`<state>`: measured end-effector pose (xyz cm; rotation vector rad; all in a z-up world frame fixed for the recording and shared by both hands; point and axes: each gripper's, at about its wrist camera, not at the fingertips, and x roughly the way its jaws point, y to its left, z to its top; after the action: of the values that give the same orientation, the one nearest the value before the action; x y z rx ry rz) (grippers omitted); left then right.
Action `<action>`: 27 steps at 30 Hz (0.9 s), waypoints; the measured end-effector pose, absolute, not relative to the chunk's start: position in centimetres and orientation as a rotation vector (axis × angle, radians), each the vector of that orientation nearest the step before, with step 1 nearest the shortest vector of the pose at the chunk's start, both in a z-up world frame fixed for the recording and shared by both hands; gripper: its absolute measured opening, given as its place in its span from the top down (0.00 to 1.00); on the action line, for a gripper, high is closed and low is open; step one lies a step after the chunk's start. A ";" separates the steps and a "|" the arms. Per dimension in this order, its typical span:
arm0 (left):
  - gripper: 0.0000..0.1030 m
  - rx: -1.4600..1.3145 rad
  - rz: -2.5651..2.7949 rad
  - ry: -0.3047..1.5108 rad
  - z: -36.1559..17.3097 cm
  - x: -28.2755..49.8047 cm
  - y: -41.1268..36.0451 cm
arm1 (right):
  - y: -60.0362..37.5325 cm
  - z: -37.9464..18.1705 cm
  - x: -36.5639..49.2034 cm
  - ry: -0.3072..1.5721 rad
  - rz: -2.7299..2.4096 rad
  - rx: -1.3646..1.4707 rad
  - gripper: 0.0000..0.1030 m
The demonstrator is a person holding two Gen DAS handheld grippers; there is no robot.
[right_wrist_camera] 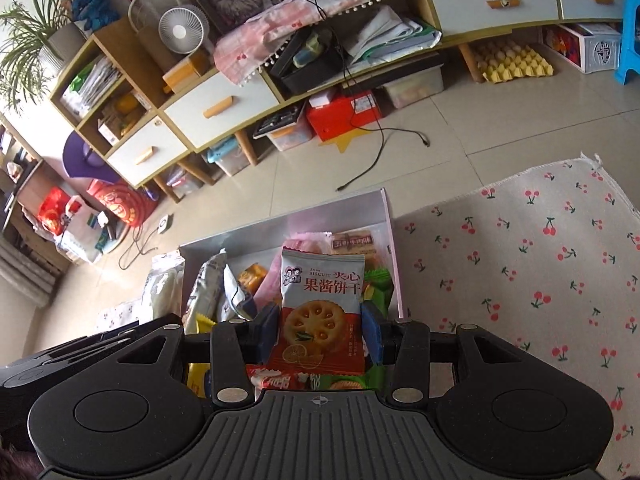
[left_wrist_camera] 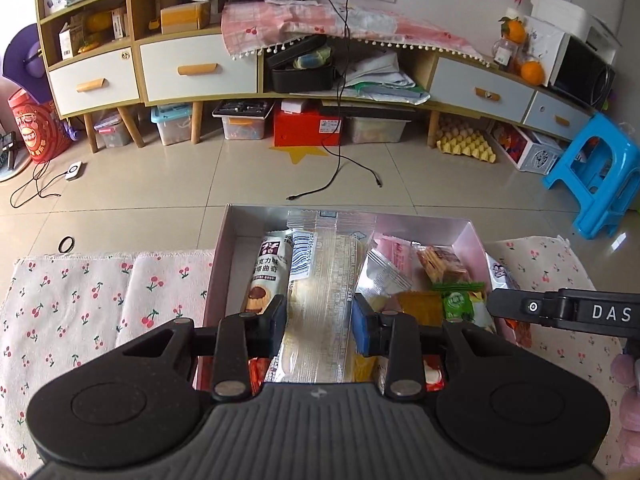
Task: Organize snacks
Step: 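Carry the bread packet and red biscuit packet into the pink box and open both grippers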
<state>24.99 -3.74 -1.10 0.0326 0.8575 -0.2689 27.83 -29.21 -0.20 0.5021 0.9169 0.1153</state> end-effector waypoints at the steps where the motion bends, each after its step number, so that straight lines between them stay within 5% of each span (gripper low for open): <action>1: 0.70 0.037 -0.264 0.857 -1.3 25.2 -3.8 | -29.2 -0.4 28.1 0.915 0.114 0.500 0.59; 13: 0.67 0.067 -0.240 0.822 -2.0 25.8 -3.7 | -29.4 -2.9 29.6 0.907 0.101 0.544 0.55; 17: 0.44 0.081 -0.239 0.806 -1.8 25.6 -3.6 | -29.9 -2.8 29.6 0.915 0.096 0.596 0.33; 27: 0.20 0.066 -0.255 0.792 -0.4 23.8 -3.3 | -30.4 -0.9 27.4 0.893 0.078 0.597 0.29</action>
<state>23.81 -3.28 -0.40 0.0657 0.7916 -0.2546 27.44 -30.41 -0.88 0.5972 0.8930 0.0775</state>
